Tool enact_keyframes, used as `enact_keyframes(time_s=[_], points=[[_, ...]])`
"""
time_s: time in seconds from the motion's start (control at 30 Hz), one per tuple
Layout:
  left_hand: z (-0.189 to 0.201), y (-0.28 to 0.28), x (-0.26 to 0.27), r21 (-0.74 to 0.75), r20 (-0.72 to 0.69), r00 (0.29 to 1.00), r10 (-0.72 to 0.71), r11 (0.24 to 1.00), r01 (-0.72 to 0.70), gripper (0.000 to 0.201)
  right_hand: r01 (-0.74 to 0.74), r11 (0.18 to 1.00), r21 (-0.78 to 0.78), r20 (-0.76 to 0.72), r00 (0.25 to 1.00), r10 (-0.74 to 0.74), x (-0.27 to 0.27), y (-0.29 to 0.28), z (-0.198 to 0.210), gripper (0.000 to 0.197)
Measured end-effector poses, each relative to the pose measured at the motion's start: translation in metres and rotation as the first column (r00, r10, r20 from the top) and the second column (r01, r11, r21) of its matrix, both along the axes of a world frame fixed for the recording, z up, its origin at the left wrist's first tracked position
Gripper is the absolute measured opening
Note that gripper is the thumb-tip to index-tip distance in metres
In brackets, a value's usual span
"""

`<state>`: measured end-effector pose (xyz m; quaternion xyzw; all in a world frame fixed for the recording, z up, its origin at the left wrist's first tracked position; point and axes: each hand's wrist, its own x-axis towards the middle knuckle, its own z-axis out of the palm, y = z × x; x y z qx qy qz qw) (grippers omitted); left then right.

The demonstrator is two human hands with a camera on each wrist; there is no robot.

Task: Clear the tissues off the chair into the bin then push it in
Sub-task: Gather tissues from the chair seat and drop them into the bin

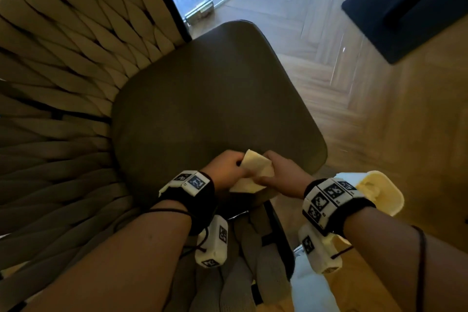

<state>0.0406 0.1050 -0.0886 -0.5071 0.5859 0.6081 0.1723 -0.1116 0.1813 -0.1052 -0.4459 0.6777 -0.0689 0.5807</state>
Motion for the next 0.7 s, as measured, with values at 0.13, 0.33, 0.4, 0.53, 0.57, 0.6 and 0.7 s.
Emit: enact_keyframes(time_s=[0.13, 0.33, 0.4, 0.53, 0.57, 0.6, 0.7], points=[[0.026, -0.002, -0.058, -0.128, -0.040, 0.977, -0.209, 0.971, 0.203, 0.020, 0.110, 0.973, -0.201, 0.009, 0.994, -0.111, -0.036, 0.009, 0.031, 0.059], [0.040, 0.031, -0.162, -0.323, -0.108, 0.914, -0.392, 0.883, 0.340, 0.016, 0.311, 0.902, -0.301, -0.055, 0.938, -0.342, -0.125, 0.061, 0.047, 0.020], [0.036, 0.052, -0.196, -0.375, -0.105, 0.906, -0.410, 0.860, 0.346, 0.010, 0.416, 0.853, -0.315, -0.061, 0.888, -0.455, -0.154, 0.089, 0.038, 0.018], [0.014, 0.085, -0.251, -0.379, -0.071, 0.942, -0.328, 0.882, 0.279, 0.016, 0.500, 0.830, -0.246, -0.174, 0.820, -0.545, -0.203, 0.149, -0.013, 0.015], [0.007, 0.091, -0.261, -0.377, -0.059, 0.946, -0.318, 0.885, 0.273, 0.017, 0.516, 0.834, -0.198, -0.227, 0.803, -0.551, -0.213, 0.165, -0.029, 0.017], [-0.001, 0.096, -0.270, -0.375, -0.053, 0.952, -0.302, 0.889, 0.262, 0.017, 0.538, 0.829, -0.153, -0.275, 0.782, -0.559, -0.223, 0.183, -0.051, 0.020], [-0.033, 0.111, -0.287, -0.358, -0.036, 0.974, -0.222, 0.913, 0.195, 0.009, 0.634, 0.773, 0.002, -0.397, 0.710, -0.582, -0.239, 0.227, -0.104, 0.030]])
